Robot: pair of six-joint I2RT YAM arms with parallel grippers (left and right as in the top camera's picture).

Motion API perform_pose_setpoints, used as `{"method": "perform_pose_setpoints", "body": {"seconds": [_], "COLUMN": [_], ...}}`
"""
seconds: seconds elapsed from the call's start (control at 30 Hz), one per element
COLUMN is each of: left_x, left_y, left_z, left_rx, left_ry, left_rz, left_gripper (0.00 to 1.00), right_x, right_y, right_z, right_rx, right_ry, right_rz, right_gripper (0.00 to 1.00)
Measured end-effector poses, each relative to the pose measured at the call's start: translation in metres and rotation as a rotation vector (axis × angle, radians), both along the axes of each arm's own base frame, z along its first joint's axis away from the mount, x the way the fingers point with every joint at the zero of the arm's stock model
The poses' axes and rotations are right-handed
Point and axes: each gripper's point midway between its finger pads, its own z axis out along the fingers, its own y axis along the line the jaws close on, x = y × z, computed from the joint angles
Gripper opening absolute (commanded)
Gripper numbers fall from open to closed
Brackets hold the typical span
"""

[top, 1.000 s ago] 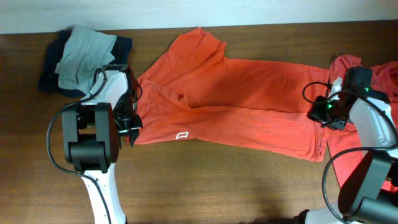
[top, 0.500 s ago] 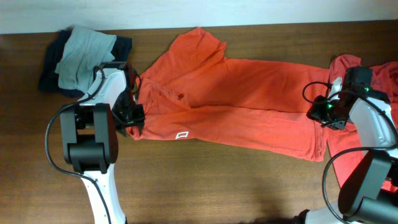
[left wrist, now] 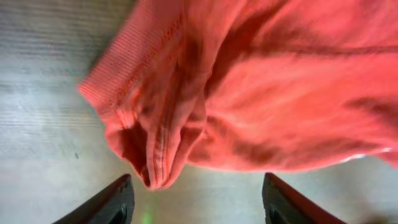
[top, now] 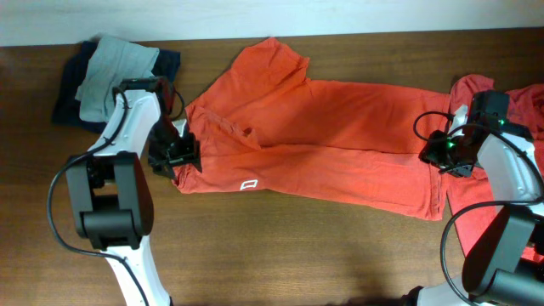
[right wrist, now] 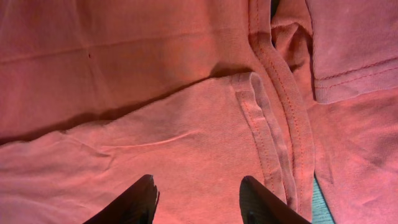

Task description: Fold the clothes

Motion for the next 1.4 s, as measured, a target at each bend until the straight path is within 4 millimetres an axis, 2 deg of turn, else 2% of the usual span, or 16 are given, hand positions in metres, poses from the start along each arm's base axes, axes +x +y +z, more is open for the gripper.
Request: {"method": "perform_pose_setpoints", "body": {"seconds": [0.17, 0.33, 0.37, 0.4, 0.5, 0.57, 0.7, 0.83, 1.0, 1.07, 1.13, 1.23, 1.3, 1.4], "left_x": [0.013, 0.001, -0.001, -0.003, -0.007, -0.009, -0.014, -0.039, -0.054, -0.056, -0.059, -0.065, -0.060, -0.032], "left_y": [0.001, 0.007, 0.008, 0.008, 0.012, 0.014, 0.018, 0.030, 0.040, 0.041, 0.043, 0.044, 0.043, 0.041], "left_z": [-0.010, -0.026, -0.029, -0.032, -0.039, -0.041, -0.040, -0.036, -0.032, -0.031, -0.030, -0.026, -0.019, 0.003], "left_rx": [0.008, 0.044, 0.048, 0.053, 0.074, 0.082, 0.104, 0.198, 0.262, 0.272, 0.282, 0.295, 0.292, 0.271], "left_ry": [-0.058, -0.029, -0.024, -0.020, -0.016, -0.015, 0.005, 0.107, 0.167, 0.179, 0.190, 0.218, 0.212, 0.133], "left_rz": [0.011, 0.019, 0.020, 0.026, 0.037, 0.043, 0.068, 0.111, 0.138, 0.141, 0.141, 0.148, 0.154, 0.169], "left_gripper": [0.67, 0.66, 0.63, 0.55, 0.15, 0.00, 0.00, 0.01, 0.02, 0.08, 0.20, 0.27, 0.28, 0.32], "right_x": [0.000, 0.000, 0.000, 0.000, 0.000, -0.001, -0.001, -0.001, -0.001, -0.001, -0.001, -0.001, 0.000, 0.002], "right_y": [0.000, 0.000, 0.000, 0.000, 0.000, 0.000, 0.000, 0.000, 0.000, 0.000, 0.000, 0.000, 0.000, -0.001], "right_z": [0.000, 0.000, 0.000, 0.000, 0.000, 0.000, 0.000, 0.000, 0.000, 0.000, 0.000, 0.000, 0.000, 0.002], "right_rx": [0.000, 0.000, 0.000, 0.000, 0.000, 0.001, 0.001, 0.002, 0.001, 0.001, 0.001, 0.000, 0.000, -0.003], "right_ry": [0.000, 0.000, 0.000, 0.000, 0.001, 0.002, 0.004, 0.005, 0.004, 0.004, 0.004, 0.003, 0.001, -0.005], "right_rz": [0.000, 0.000, 0.000, 0.000, 0.000, 0.000, 0.000, 0.000, 0.001, 0.003, 0.003, 0.003, 0.004, 0.005], "right_gripper": [0.49, 0.49, 0.49, 0.50, 0.50, 0.50, 0.50, 0.50, 0.50, 0.50, 0.50, 0.50, 0.50, 0.54]}}
